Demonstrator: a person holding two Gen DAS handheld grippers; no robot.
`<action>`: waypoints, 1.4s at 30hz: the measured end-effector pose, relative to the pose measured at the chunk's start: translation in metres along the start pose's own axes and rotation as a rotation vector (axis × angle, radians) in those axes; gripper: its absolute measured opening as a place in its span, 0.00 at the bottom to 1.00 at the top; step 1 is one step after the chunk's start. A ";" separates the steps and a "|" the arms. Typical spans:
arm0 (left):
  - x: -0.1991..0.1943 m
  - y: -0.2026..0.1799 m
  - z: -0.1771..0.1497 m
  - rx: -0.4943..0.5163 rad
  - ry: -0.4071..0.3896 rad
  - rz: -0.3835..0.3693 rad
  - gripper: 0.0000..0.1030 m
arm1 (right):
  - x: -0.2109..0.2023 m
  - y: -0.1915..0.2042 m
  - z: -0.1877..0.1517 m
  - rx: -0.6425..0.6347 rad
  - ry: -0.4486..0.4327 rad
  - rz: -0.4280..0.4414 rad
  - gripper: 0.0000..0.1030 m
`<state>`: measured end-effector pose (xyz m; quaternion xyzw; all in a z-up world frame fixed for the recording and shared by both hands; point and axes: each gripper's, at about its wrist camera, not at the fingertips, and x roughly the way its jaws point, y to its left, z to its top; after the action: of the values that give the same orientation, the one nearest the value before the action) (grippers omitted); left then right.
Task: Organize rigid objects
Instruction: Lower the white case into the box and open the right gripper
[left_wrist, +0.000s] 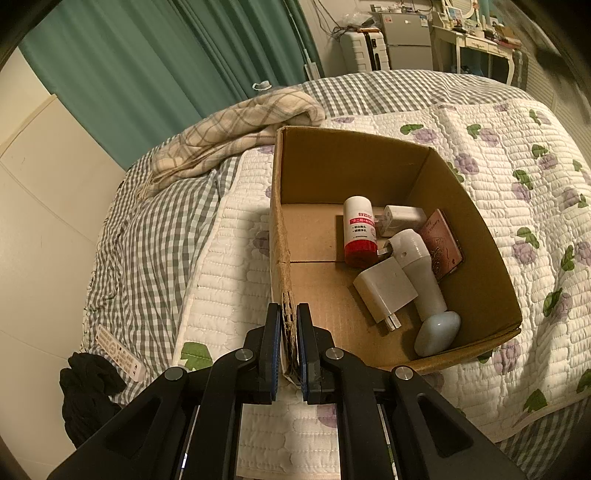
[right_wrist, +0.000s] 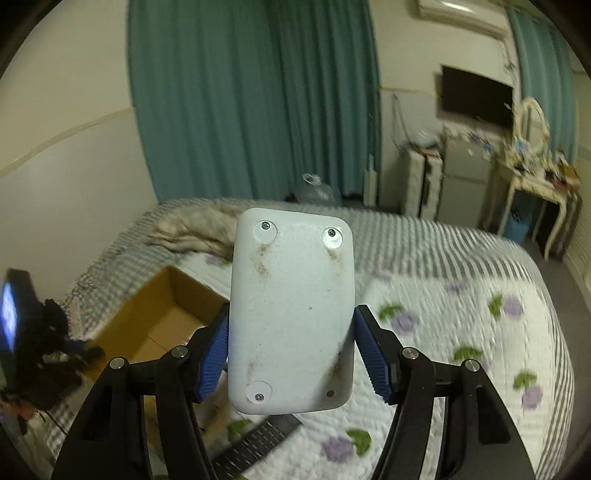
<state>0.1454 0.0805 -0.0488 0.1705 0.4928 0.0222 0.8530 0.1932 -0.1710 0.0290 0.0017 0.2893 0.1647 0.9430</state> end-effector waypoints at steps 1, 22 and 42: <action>0.000 0.000 0.000 0.000 0.000 0.000 0.07 | 0.002 0.011 0.006 -0.017 -0.008 0.017 0.62; 0.001 -0.003 -0.001 -0.009 -0.006 -0.012 0.07 | 0.116 0.124 -0.048 -0.122 0.239 0.151 0.62; 0.000 -0.007 0.000 -0.008 -0.002 -0.012 0.07 | 0.098 0.093 -0.046 -0.071 0.180 0.067 0.85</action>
<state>0.1441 0.0744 -0.0508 0.1644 0.4928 0.0187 0.8543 0.2156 -0.0564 -0.0538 -0.0370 0.3666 0.2061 0.9065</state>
